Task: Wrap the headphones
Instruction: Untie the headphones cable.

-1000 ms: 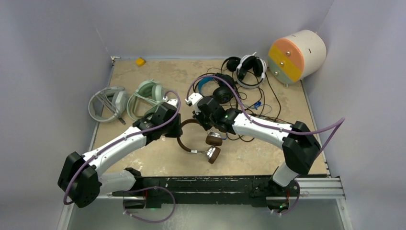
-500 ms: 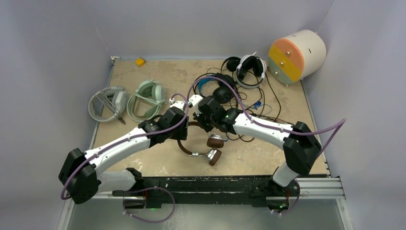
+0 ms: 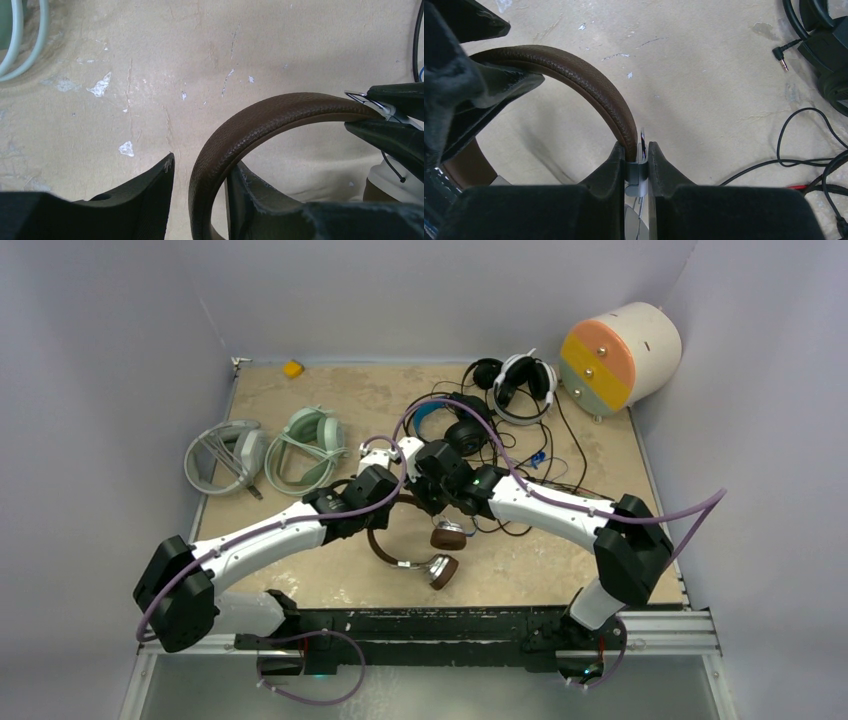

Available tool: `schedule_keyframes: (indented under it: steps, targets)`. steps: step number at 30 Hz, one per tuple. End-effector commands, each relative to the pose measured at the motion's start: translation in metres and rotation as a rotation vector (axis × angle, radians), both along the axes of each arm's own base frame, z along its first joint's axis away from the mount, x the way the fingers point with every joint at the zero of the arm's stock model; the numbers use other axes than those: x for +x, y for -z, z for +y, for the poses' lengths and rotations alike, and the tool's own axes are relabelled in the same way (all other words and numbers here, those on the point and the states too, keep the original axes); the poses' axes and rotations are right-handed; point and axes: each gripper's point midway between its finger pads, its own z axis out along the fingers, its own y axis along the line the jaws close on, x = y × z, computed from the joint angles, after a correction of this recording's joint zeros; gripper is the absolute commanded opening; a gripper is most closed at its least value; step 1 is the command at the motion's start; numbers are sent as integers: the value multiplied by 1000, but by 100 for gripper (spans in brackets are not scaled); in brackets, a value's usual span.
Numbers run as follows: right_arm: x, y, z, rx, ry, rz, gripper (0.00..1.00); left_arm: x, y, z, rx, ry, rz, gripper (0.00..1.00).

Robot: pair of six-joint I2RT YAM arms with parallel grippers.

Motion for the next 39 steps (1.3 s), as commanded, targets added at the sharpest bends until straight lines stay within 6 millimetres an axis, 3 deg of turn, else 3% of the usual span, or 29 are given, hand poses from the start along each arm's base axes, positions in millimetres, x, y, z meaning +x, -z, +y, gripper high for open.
schedule_keyframes:
  steps: [1, 3, 6, 7, 13, 18, 21, 27, 31, 36, 39]
  targets:
    - [1, -38, 16, 102, -33, -42, 0, 9, -9, -8, -17, -1, -50, 39]
    - [1, -40, 16, 105, -35, -44, 0, 11, -10, -7, -12, -6, -57, 33]
    - [0, -42, 14, 110, -30, -46, 2, 12, -11, -4, 9, -13, -57, 3]
    - [-1, -44, 13, 116, -25, -48, 4, 13, -11, -2, 20, -25, -57, 0]
    - [-7, -66, 1, 178, 17, -76, 30, 12, -15, 10, 33, -84, -74, 0]
    - [-5, -90, -23, 239, 118, -171, 43, 8, -19, 19, -13, -162, -95, 0]
    - [1, -95, -42, 258, 226, -210, 43, 5, -23, 22, -53, -174, -121, 0]
    - [16, -73, -96, 273, 465, -108, 41, 4, -34, 26, -160, -194, -146, 0]
    - [19, -75, -127, 334, 567, -107, 42, 5, -46, 36, -264, -238, -107, 0]
    - [18, -75, -154, 342, 677, -131, 44, 4, -83, 44, -373, -253, -106, 0]
    - [18, -69, -164, 326, 712, -144, 49, 4, -117, 54, -411, -255, -143, 0]
